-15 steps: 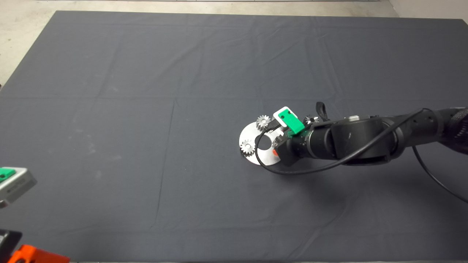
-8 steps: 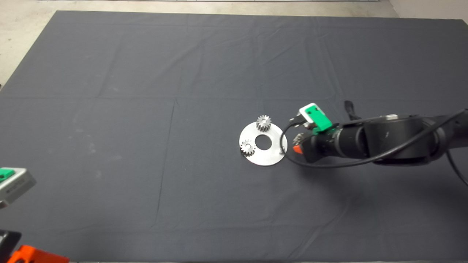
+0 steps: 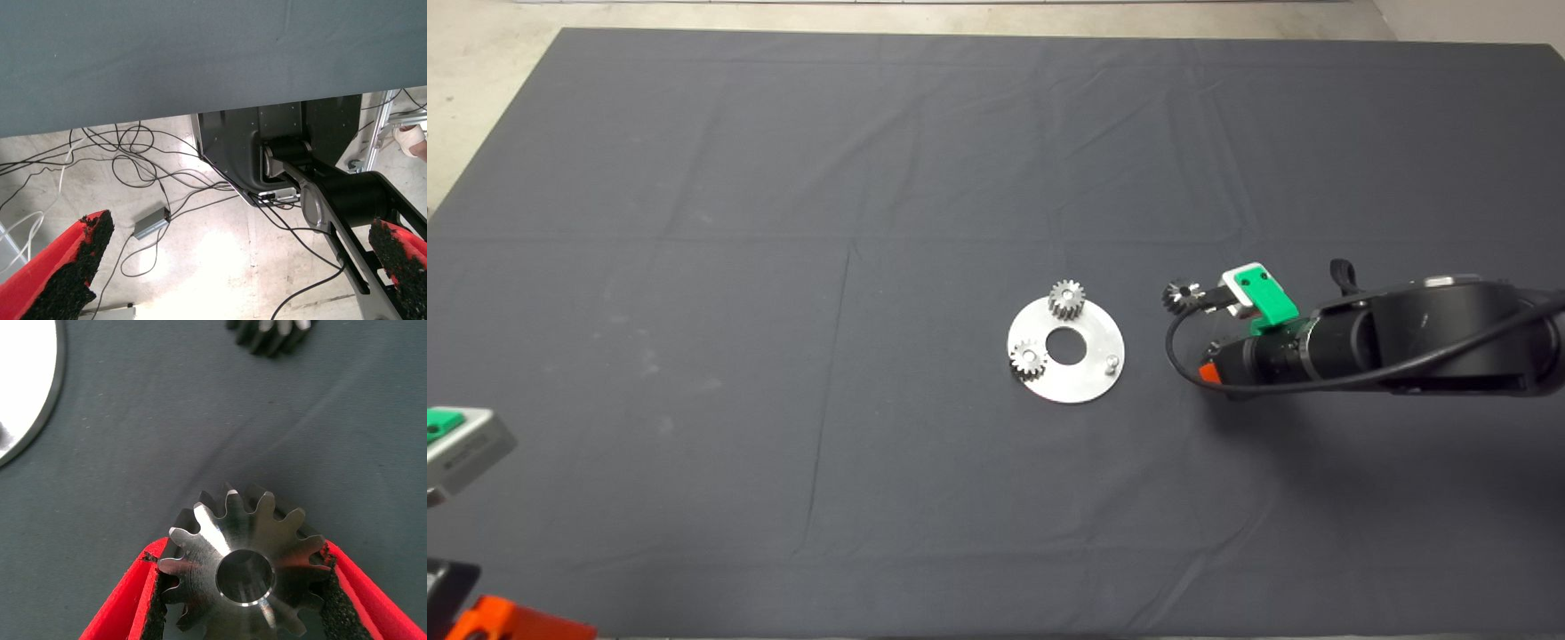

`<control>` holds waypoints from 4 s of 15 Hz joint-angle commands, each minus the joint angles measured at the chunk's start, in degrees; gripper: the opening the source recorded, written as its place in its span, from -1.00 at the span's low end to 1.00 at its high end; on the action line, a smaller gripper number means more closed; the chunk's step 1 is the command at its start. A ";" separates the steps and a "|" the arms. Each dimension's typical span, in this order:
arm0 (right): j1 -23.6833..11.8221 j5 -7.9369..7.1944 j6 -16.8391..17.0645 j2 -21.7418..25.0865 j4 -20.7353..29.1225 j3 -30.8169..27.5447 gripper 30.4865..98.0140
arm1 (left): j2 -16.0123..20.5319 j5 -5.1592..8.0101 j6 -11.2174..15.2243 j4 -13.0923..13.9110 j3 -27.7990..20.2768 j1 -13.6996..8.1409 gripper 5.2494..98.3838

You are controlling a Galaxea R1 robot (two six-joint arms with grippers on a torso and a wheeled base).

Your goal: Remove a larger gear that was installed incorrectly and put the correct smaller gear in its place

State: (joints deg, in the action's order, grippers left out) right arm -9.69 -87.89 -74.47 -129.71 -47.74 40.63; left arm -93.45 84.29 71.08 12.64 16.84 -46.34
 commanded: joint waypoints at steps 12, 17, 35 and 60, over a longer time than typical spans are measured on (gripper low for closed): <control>0.28 -1.23 -0.76 0.63 0.19 -0.74 -0.33 | -0.03 0.27 -0.16 0.98 -0.68 0.02 1.00; -0.07 -1.23 -0.94 0.62 0.28 -0.66 -0.33 | -0.03 0.27 -0.16 0.96 -0.68 0.03 1.00; -3.32 0.18 0.03 -7.10 0.28 18.85 0.54 | -0.03 0.35 -0.16 0.98 -0.68 0.01 1.00; -6.42 15.82 -0.41 -6.40 0.45 21.84 0.54 | -0.03 0.35 -0.07 0.98 -0.68 0.03 1.00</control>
State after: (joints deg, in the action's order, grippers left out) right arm -15.40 -72.19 -74.45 -136.33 -47.70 62.48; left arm -93.47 84.37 71.08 12.64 16.82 -46.34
